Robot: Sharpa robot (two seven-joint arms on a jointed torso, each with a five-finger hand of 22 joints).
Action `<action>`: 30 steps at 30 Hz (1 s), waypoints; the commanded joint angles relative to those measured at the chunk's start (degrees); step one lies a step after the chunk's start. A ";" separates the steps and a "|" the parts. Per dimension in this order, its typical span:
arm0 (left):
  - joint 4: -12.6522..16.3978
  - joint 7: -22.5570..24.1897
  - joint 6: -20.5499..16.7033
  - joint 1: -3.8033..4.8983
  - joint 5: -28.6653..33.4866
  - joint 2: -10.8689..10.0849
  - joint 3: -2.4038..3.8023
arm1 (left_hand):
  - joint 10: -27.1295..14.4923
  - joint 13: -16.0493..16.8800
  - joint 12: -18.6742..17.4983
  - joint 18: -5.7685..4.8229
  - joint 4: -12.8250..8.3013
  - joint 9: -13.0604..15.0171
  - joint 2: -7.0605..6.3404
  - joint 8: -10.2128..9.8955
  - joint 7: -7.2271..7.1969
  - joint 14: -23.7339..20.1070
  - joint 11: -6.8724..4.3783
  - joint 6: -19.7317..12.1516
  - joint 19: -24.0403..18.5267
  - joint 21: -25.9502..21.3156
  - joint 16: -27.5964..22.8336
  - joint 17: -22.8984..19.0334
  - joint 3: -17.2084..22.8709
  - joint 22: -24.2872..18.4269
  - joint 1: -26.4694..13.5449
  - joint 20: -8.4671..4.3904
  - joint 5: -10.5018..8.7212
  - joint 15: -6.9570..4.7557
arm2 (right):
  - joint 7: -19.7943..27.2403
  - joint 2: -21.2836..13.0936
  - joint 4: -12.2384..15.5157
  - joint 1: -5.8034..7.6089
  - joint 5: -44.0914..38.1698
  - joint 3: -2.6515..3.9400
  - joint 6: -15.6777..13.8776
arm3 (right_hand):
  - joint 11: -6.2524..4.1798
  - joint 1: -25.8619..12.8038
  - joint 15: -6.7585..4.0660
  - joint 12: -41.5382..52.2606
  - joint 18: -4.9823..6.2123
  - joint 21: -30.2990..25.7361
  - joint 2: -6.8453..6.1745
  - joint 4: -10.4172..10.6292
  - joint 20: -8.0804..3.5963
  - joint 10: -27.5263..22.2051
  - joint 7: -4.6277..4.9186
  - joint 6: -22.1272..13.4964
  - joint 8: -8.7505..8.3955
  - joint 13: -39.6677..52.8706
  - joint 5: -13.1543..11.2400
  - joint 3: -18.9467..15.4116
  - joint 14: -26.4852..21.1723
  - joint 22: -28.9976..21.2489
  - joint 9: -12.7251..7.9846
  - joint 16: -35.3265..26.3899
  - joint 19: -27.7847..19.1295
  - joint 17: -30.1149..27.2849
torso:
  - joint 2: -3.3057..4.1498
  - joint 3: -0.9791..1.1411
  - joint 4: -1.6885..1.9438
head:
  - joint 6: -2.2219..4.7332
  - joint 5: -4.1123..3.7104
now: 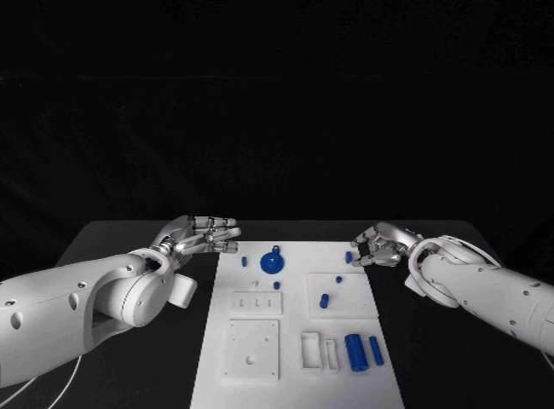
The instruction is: Assemble the parts on the task board
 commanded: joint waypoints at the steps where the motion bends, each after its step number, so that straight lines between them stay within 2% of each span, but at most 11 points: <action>1: -0.01 0.33 0.82 0.00 -0.17 0.16 0.04 | 0.21 0.08 0.08 -0.99 -0.42 -0.04 0.32 0.17 0.18 -0.38 -0.03 0.23 -0.32 -0.27 -0.31 0.08 0.05 0.05 0.34 -0.10 -0.07 0.00 | 0.73 0.34 -0.34 -0.09 0.72 0.02 1.23 | -0.09 -0.13 0.26 -0.07 0.26 -0.19 0.70 0.15 0.15 -0.37 0.09 -0.27 0.07 0.04 0.25 -0.27 -0.21 5.43 -0.09 -0.21 2.83 0.09 | -0.03 -0.02 -0.08 | -0.02 0.12; 11: -0.11 0.26 0.76 -0.01 -0.18 0.47 0.05 | 0.16 0.08 0.07 -1.03 -0.46 -0.05 0.29 0.15 0.22 -0.38 0.05 0.07 -0.39 -0.22 -0.31 0.08 0.05 0.07 0.29 -0.11 -0.07 0.00 | 0.29 1.80 -2.22 -0.12 0.44 0.02 0.50 | -0.02 -0.33 0.33 0.26 0.39 0.00 0.97 0.32 0.25 -0.20 0.16 0.52 0.08 0.22 -0.10 0.54 -0.16 5.46 -0.07 0.13 2.91 0.50 | -0.04 -0.12 -0.03 | -0.11 -0.09; 16: -0.09 0.24 0.69 -0.01 -0.18 0.49 0.06 | 0.16 0.08 0.07 -1.03 -0.46 -0.05 0.29 0.15 0.22 -0.38 0.05 0.07 -0.39 -0.22 -0.31 0.08 0.05 0.07 0.29 -0.11 -0.07 0.00 | 0.13 2.54 -2.90 -0.14 -0.07 0.01 0.83 | -0.05 -0.28 0.32 0.27 0.38 0.03 1.04 0.23 0.24 -0.19 0.13 0.72 0.10 0.23 -0.15 0.69 -0.17 5.46 -0.06 0.08 2.89 0.48 | 0.02 -0.04 -0.04 | -0.22 -0.06; 30: -0.04 0.32 0.57 -0.01 -0.18 0.52 0.08 | 0.02 0.08 0.07 -1.01 -0.47 -0.07 0.40 0.13 0.27 -0.38 0.07 -0.29 -0.46 0.01 -0.30 0.08 0.21 0.10 0.24 -0.10 -0.06 0.00 | -0.08 3.67 -4.04 -0.19 -0.36 0.01 1.43 | -0.13 -0.37 0.20 0.65 0.26 0.43 1.45 -0.22 0.17 0.07 -0.05 1.45 0.13 0.47 -0.57 1.27 -0.08 5.54 -0.03 0.34 2.95 0.79 | -0.07 -0.05 -0.09 | -0.43 -0.02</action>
